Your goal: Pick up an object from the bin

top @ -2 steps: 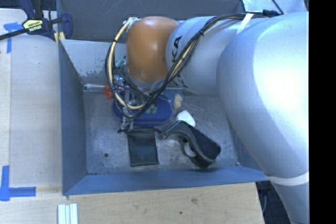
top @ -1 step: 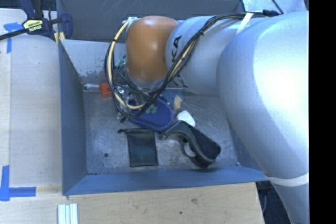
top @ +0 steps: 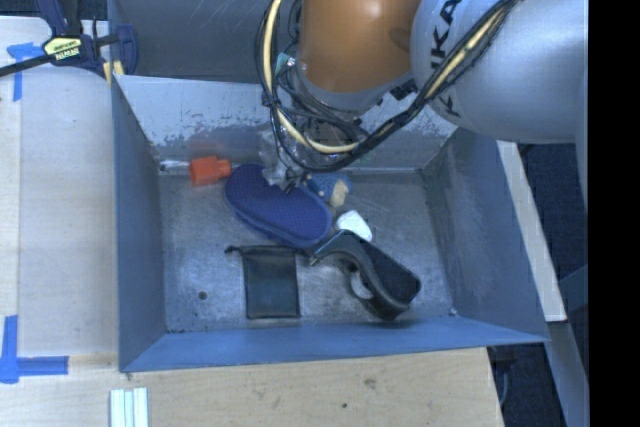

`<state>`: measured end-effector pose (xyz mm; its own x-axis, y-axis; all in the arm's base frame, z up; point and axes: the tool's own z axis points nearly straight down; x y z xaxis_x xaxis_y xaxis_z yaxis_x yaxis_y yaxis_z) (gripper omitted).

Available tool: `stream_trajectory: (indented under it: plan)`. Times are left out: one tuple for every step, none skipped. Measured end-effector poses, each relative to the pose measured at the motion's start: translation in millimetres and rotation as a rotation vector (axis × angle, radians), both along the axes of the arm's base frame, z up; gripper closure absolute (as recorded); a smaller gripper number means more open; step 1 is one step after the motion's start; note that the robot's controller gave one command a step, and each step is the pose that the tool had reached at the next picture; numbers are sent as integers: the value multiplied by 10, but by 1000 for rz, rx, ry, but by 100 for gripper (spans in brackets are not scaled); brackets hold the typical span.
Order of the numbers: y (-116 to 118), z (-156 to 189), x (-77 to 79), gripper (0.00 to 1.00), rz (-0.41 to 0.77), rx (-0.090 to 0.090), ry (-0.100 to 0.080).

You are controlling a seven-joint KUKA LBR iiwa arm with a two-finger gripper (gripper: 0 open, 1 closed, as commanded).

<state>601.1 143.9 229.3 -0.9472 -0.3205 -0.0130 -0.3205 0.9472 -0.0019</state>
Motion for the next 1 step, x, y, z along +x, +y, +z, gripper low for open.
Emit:
stream_trajectory:
  plan:
    - [-385,-696,-142,100,153,-5,15]
